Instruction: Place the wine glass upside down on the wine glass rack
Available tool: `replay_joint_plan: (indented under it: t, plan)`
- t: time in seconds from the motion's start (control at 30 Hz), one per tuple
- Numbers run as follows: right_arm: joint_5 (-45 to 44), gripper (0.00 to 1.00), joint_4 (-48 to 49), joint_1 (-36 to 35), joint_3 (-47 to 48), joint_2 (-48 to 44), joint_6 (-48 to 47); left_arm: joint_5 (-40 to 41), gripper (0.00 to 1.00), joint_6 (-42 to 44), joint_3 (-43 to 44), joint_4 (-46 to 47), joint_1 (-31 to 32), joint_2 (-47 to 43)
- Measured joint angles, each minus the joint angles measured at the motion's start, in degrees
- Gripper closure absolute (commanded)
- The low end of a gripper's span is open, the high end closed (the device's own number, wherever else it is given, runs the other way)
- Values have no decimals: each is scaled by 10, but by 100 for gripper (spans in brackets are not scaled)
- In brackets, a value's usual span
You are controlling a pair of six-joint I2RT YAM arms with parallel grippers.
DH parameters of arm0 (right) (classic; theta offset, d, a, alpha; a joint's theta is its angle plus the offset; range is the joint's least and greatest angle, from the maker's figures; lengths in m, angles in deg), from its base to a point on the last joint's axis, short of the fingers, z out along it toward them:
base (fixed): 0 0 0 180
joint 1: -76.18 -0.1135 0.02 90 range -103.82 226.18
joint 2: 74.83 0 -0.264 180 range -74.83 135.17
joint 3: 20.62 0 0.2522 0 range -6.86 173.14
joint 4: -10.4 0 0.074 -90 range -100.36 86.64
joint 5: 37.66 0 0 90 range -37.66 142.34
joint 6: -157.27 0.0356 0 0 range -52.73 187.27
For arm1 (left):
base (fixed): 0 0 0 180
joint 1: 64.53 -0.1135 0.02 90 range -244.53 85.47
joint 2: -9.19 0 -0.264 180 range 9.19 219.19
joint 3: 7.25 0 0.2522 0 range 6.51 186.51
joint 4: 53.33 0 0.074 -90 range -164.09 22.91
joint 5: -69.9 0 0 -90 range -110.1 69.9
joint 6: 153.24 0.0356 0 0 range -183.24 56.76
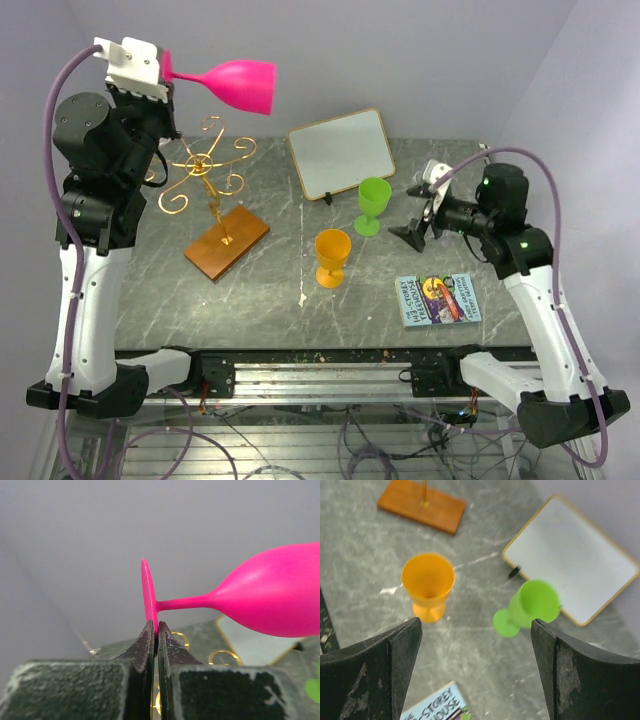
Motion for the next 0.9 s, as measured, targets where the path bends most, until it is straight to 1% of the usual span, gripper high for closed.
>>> replay_joint_plan:
  t: [0.1,0.2,0.43,0.7,0.9]
  plan:
    - [2,10,4,0,-71,-8,-18,59,93,31,-1,5,-4,-9]
    - [16,10,22,0,-123,-19,-26,118,93,67,-9,24,-7,-15]
    - [47,10,46,-1,-142,-23,-33,226,93,180,-32,85,-9,5]
    - [49,10,61,-5,-165,-27,-33,286,93,291,-40,150,-9,68]
    - [45,11,62,-9,-176,-25,-35,307,93,360,-16,173,-9,152]
